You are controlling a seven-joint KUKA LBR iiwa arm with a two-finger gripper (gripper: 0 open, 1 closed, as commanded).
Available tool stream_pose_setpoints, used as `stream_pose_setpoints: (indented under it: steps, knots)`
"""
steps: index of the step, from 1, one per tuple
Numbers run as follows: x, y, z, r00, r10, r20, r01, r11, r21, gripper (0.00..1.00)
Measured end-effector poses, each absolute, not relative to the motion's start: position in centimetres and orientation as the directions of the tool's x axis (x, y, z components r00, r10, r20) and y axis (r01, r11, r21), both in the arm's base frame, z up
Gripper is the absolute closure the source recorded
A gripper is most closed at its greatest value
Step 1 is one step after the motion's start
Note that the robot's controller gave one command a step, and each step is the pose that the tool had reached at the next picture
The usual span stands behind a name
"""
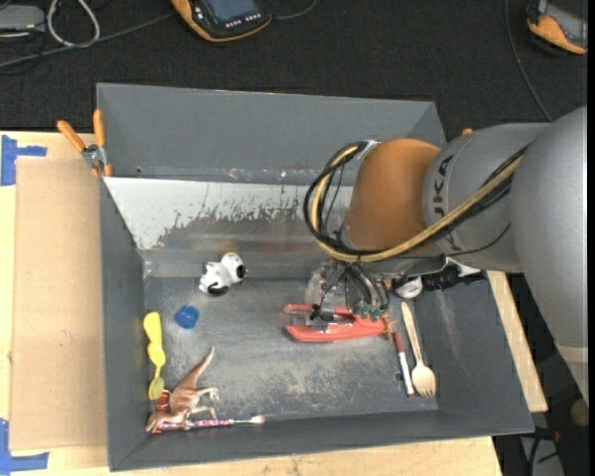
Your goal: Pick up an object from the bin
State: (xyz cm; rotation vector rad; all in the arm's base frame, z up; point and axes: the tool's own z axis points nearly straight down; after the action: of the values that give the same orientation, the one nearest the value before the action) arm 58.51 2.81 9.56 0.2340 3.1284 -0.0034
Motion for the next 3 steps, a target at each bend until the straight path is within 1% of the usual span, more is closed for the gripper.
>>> stream_pose_setpoints:
  steps: [1,2,3]
  knots:
    - [59.0,0.7,17.2,-0.990,0.139,0.001,0.139,0.990,-0.002,1.00]
    - [57.8,-0.1,12.0,-0.993,0.114,0.003,0.114,0.993,-0.002,1.00]
    - [57.9,0.1,16.7,-0.994,0.111,0.007,0.111,0.994,-0.002,1.00]
